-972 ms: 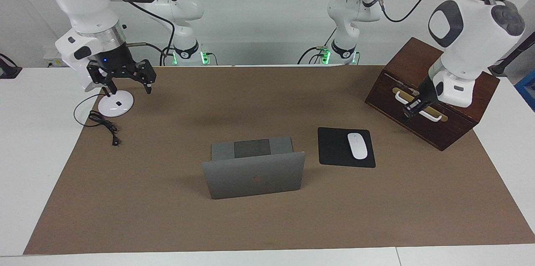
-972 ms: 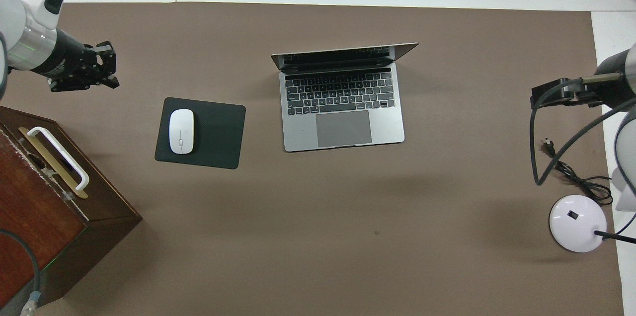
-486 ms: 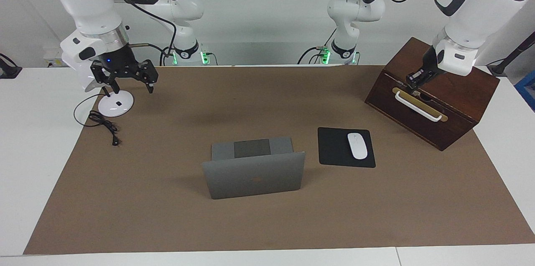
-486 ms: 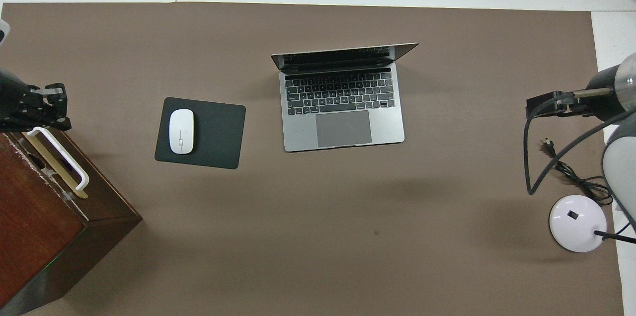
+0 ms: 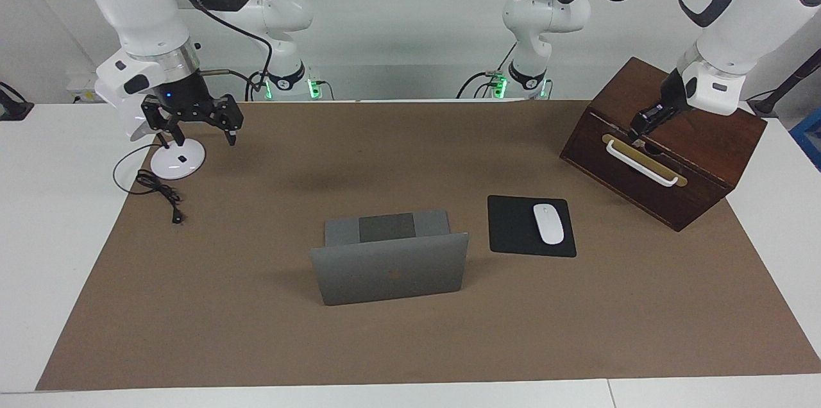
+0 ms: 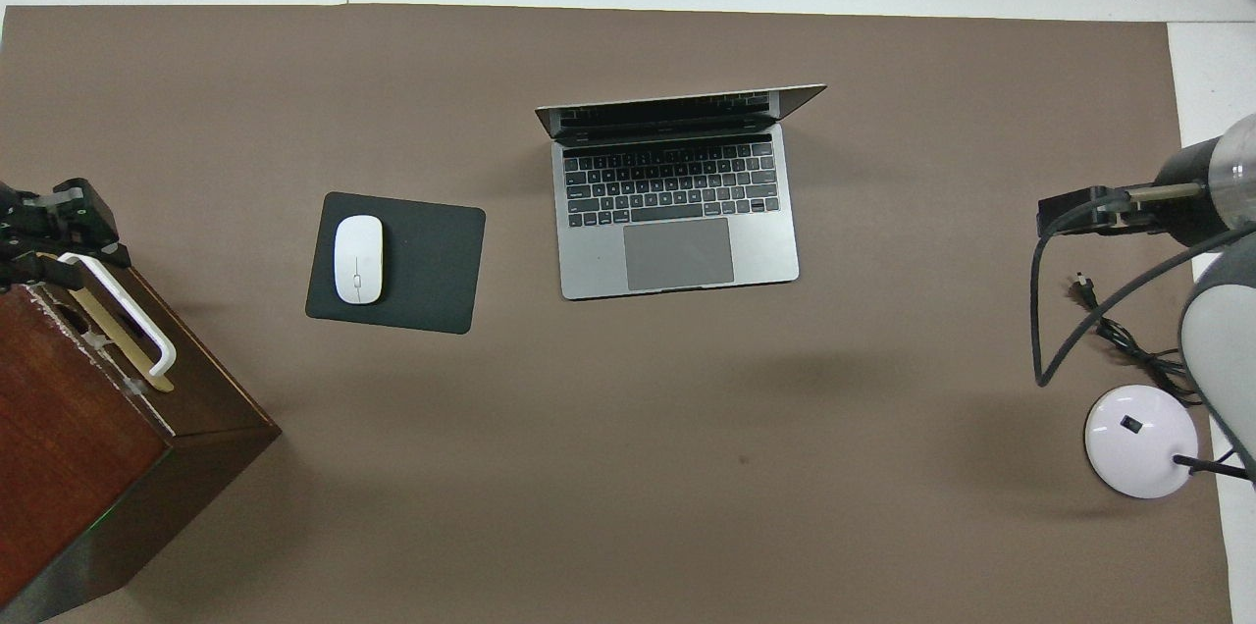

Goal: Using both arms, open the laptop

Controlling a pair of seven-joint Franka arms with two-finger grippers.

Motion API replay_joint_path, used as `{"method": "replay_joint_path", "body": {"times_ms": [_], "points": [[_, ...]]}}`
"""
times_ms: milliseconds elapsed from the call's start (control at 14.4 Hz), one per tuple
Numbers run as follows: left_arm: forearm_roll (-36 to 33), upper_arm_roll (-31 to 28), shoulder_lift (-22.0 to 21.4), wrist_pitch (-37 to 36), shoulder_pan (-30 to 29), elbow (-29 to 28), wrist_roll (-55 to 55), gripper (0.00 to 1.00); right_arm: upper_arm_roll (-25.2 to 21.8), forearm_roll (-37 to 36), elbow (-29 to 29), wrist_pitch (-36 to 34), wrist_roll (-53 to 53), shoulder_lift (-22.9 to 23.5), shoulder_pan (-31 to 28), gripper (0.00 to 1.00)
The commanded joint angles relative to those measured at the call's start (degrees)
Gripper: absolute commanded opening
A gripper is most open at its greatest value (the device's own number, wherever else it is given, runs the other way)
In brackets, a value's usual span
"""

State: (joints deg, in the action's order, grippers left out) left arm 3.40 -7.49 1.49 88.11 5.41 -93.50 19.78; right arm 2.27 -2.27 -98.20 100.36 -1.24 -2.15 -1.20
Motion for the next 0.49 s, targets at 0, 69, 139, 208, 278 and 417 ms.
{"method": "replay_joint_path", "body": {"times_ms": [0, 69, 139, 208, 278, 417], "points": [[-0.8, 1.8, -1.8, 2.1, -1.2, -2.2, 0.3, 1.0, 0.4, 2.2, -0.9, 2.2, -0.7, -1.3, -1.0, 1.0], [-0.8, 2.6, -1.8, 2.6, -1.4, -2.1, -0.4, 1.0, 0.4, 4.0, -0.1, 3.9, -0.4, -1.0, -1.1, 1.0], [-0.7, 3.4, -1.8, 3.3, -1.4, -1.8, 0.6, 1.0, 0.4, 5.7, 0.7, 5.3, -0.3, -0.8, -1.1, 1.0], [-0.7, 4.8, -1.6, 5.7, -1.4, -1.8, 0.7, 1.0, 0.4, 6.0, 2.0, 5.0, -0.3, -0.7, -1.1, 1.0], [-0.7, 5.3, -1.8, 6.4, -1.7, -2.2, 0.1, 1.0, 0.4, 6.0, 2.9, 4.4, -0.4, -0.7, -1.0, 1.0], [-1.0, 5.4, -1.8, 5.9, -2.1, -2.0, -2.8, 1.0, 0.4, 5.9, 4.4, 2.5, -0.4, -0.7, -1.0, 1.0]]}}
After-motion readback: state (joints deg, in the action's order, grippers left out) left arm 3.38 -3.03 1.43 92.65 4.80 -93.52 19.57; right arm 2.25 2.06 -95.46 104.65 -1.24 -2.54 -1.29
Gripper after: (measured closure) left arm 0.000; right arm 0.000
